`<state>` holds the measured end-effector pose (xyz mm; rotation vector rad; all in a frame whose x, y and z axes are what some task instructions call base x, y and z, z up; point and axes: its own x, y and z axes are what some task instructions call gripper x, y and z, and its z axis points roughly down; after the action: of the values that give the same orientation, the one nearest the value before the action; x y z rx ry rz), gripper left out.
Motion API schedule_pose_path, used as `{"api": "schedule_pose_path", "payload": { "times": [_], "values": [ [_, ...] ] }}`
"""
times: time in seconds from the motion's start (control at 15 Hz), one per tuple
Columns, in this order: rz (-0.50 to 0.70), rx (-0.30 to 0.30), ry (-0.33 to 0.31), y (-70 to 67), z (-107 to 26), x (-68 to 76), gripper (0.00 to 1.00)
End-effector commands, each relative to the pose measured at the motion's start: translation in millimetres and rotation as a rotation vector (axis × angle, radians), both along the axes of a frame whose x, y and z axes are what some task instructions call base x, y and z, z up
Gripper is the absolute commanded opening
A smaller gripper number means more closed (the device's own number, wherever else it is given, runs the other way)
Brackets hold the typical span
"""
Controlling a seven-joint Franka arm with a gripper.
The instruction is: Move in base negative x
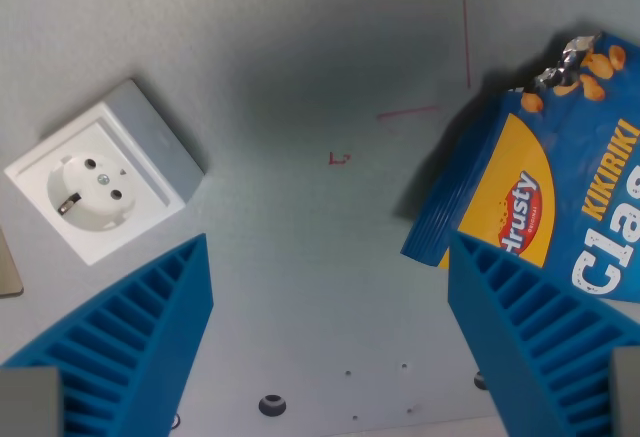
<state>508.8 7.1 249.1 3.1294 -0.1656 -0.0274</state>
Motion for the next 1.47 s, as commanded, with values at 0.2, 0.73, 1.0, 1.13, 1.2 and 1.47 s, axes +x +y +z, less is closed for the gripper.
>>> {"api": "schedule_pose_path", "payload": {
  "times": [0.2, 0.73, 1.0, 1.13, 1.2, 1.47],
  "values": [
    [0.0, 0.0, -0.004, -1.6, 1.8, -15.0, 1.0],
    [0.0, 0.0, -0.004, -5.8, -1.3, -55.7, 1.0],
    [0.0, 0.0, -0.004, -7.9, -4.1, -76.1, 1.0],
    [0.0, 0.0, -0.004, -9.0, -5.7, -86.3, 1.0],
    [0.0, 0.0, -0.004, -9.5, -6.5, -91.4, 1.0],
    [0.0, 0.0, -0.004, -11.8, -10.1, -111.8, 1.0]
  ]
}}
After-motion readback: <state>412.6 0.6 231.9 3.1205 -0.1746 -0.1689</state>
